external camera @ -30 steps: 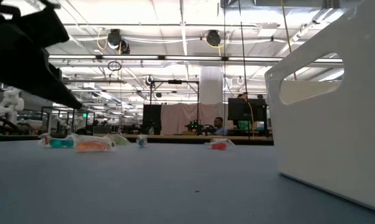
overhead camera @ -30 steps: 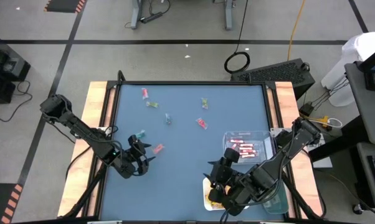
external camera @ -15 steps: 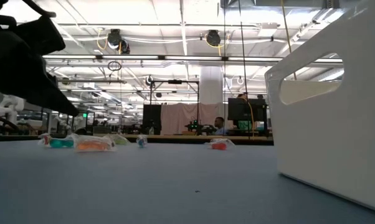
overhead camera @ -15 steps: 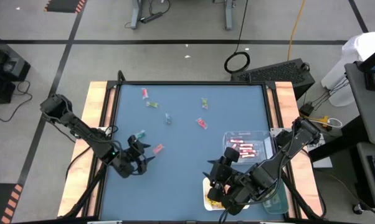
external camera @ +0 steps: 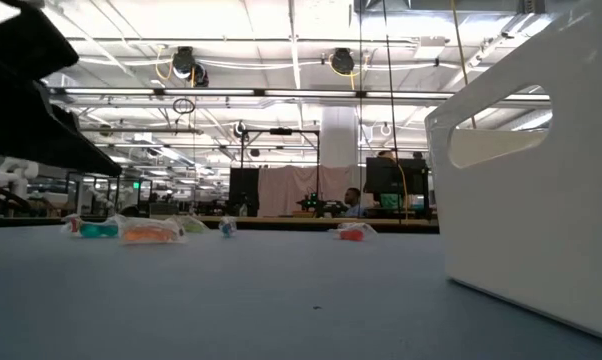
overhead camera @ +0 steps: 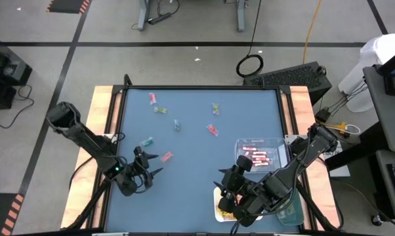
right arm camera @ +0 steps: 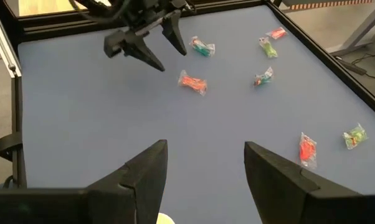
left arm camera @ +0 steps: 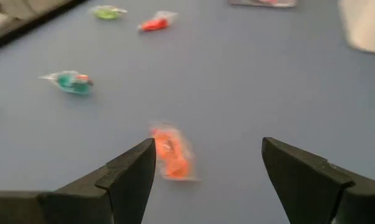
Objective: Sort candy
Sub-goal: Put the orange gummy into the blue bin
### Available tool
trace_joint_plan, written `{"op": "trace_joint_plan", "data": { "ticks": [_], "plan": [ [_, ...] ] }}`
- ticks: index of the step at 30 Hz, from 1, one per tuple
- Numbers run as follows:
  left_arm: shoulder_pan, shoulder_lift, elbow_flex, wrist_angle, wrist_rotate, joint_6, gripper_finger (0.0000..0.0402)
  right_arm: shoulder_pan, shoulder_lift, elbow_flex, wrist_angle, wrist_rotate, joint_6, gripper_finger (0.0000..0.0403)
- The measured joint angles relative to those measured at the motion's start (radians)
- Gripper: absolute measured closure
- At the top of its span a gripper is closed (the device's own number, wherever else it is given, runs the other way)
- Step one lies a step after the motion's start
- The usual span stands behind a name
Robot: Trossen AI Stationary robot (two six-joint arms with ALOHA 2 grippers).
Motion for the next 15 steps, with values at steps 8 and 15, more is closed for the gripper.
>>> {"op": "trace_joint_plan", "data": {
  "ticks": [8,15],
  "plan": [
    [0.05,0.151,0.0,0.072,-0.016,-0.007,0.0104,0.0,0.0,0.0,0.0,0.0,0.0,0.0202],
    [0.134,0.214,0.0,0.093,0.035,-0.021,0.0105,0.0,0.0,0.0,0.0,0.001,0.0,0.0202]
  ]
}}
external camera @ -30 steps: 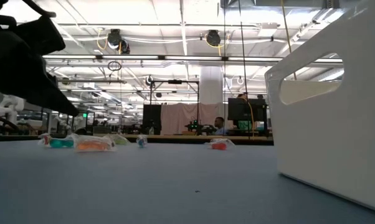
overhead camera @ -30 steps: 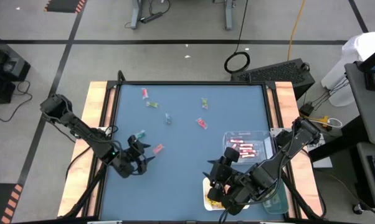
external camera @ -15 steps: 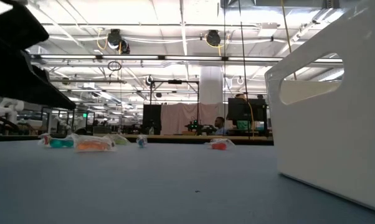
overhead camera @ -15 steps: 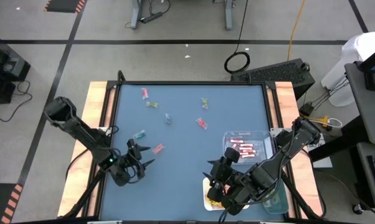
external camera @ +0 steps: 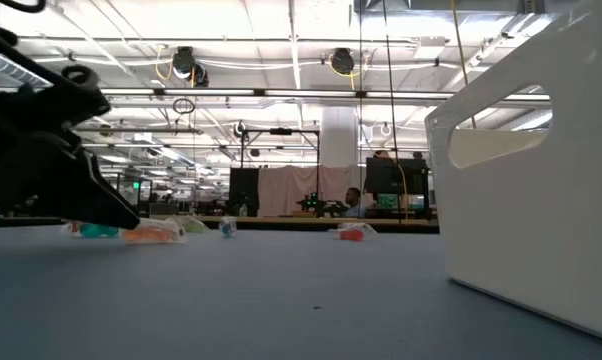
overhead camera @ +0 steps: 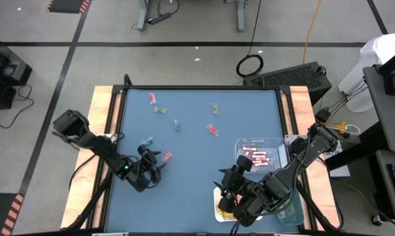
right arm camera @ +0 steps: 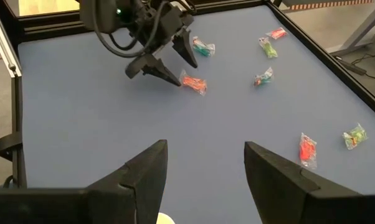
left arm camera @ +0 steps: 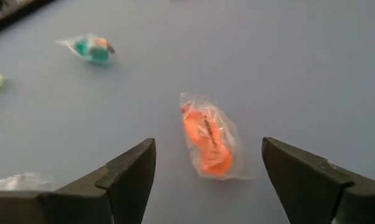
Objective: Sort candy
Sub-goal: Put the orange gummy into the blue bin
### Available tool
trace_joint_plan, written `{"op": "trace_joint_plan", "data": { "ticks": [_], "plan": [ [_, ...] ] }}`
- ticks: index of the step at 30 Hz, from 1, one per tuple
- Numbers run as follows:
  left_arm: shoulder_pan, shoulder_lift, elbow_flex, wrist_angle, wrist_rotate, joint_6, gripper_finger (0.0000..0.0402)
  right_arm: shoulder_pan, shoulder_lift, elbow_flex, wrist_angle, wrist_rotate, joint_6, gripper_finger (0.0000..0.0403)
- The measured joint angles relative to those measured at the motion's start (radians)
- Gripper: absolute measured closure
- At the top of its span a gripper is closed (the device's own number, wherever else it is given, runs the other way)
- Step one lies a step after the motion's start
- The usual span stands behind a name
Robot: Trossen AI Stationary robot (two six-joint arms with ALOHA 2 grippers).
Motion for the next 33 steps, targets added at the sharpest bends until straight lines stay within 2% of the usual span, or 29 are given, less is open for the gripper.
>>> {"op": "trace_joint_plan", "data": {
  "ticks": [7,14,19,25,28,33],
  "plan": [
    [0.099,0.006,0.0,0.025,0.13,0.048,0.0115,0.0,0.0,-0.001,0.0,0.002,-0.004,0.0202],
    [0.195,0.001,0.003,0.077,0.298,0.085,0.0186,0.0,0.001,-0.049,0.01,0.003,0.005,0.0202],
    [0.202,0.003,0.003,0.125,0.328,0.151,0.026,0.0,0.001,-0.068,0.02,-0.004,0.011,0.0202],
    [0.201,0.0,0.003,0.134,0.337,0.16,0.0339,0.0,0.001,-0.068,0.052,-0.02,0.001,0.0202],
    [0.202,-0.025,0.005,0.119,0.341,0.171,0.0358,-0.002,0.011,-0.068,0.068,-0.01,0.001,0.0202],
    [0.201,-0.118,0.052,0.125,0.357,0.304,0.0359,-0.015,0.06,-0.068,0.132,0.024,-0.022,0.0202]
  ]
}}
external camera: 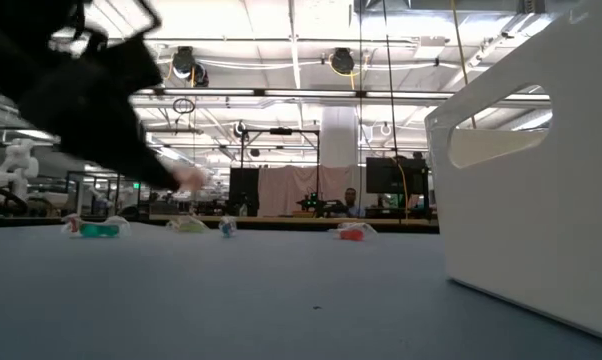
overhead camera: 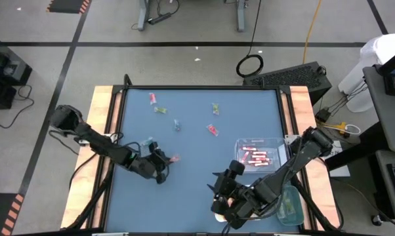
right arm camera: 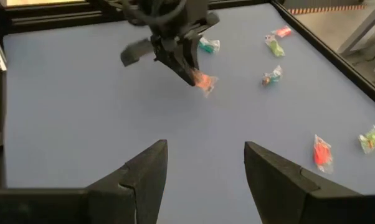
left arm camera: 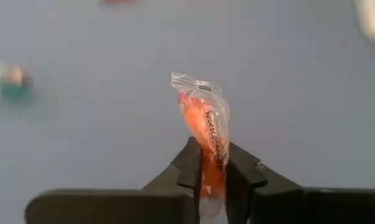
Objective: Sort candy
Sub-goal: Put the orange gummy into the blue bin
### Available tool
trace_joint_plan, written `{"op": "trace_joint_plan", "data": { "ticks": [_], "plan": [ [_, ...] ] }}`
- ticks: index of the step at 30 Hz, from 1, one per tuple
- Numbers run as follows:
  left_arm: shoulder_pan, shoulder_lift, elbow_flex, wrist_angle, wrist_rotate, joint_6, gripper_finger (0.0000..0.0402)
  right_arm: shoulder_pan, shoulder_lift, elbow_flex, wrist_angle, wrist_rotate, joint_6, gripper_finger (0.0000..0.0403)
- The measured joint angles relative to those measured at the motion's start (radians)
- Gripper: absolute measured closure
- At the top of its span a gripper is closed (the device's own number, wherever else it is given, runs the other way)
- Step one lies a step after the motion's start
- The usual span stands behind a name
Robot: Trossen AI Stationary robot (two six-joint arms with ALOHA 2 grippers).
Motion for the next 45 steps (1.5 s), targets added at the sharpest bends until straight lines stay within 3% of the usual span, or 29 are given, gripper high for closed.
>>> {"op": "trace_joint_plan", "data": {
  "ticks": [9,13,21,26,34,39,45],
  "plan": [
    [-0.025,-0.109,0.136,0.002,0.0,0.414,0.0346,-0.075,0.098,0.0,0.158,0.005,-0.092,0.0202],
    [-0.044,-0.109,0.197,0.002,0.0,0.597,0.0346,-0.125,0.116,0.0,0.197,-0.054,-0.17,0.0202],
    [-0.087,-0.109,0.231,0.06,0.014,0.817,0.0345,-0.16,0.115,0.0,0.395,-0.082,-0.418,0.0182],
    [-0.103,-0.109,0.232,0.084,0.016,0.869,0.0345,-0.187,0.115,0.0,0.479,-0.181,-0.498,0.016],
    [-0.106,-0.109,0.232,0.088,0.016,0.874,0.0345,-0.224,0.114,0.0,0.512,-0.192,-0.506,0.0163],
    [-0.106,-0.109,0.232,0.088,0.015,0.874,0.0345,-0.246,0.115,0.0,0.525,-0.284,-0.514,0.0193],
    [-0.106,-0.109,0.232,0.088,0.015,0.874,0.0345,-0.252,0.115,0.0,0.546,-0.287,-0.551,0.0252]
  ]
}}
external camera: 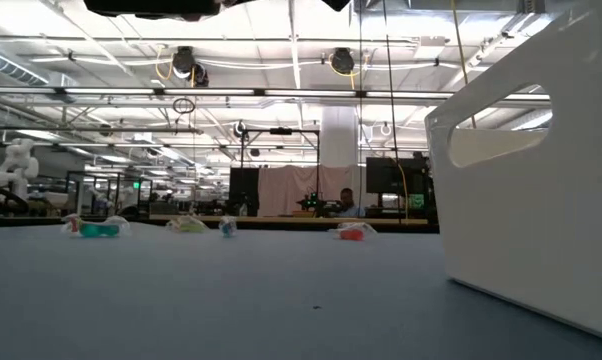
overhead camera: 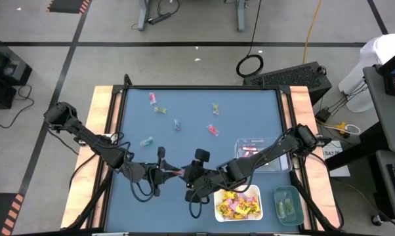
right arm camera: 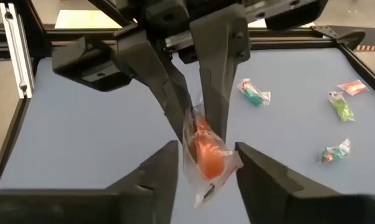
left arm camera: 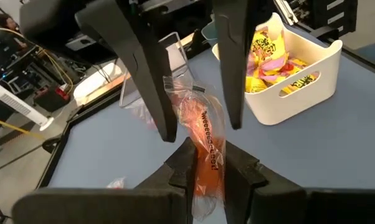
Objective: Sort candy
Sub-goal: Put the orange gummy into the blue bin
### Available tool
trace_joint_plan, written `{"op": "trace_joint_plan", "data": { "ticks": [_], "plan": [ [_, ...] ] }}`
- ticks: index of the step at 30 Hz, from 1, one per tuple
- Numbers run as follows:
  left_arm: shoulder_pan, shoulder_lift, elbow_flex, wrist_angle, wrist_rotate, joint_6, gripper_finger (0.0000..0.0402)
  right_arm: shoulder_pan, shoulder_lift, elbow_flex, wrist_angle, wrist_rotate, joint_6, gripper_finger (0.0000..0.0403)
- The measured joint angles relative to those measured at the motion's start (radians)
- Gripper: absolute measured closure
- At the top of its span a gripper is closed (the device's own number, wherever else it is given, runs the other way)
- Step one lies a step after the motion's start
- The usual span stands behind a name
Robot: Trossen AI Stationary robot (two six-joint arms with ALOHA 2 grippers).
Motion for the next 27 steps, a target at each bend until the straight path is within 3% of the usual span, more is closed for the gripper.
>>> {"op": "trace_joint_plan", "data": {
  "ticks": [9,16,20,27],
  "plan": [
    [0.0,0.0,0.0,0.001,-0.013,-0.006,0.0345,0.0,0.0,0.0,0.004,0.001,-0.02,0.0331],
    [0.0,0.0,0.0,0.0,-0.021,-0.109,0.0334,0.0,0.0,0.0,-0.005,0.002,-0.022,0.0353],
    [0.001,0.0,0.0,0.009,-0.012,-0.146,0.0284,0.0,0.0,0.0,-0.02,0.001,-0.022,0.0353],
    [-0.017,-0.01,0.0,0.047,-0.008,-0.164,0.0152,0.007,-0.017,0.0,-0.119,-0.073,0.035,0.0353]
  ]
}}
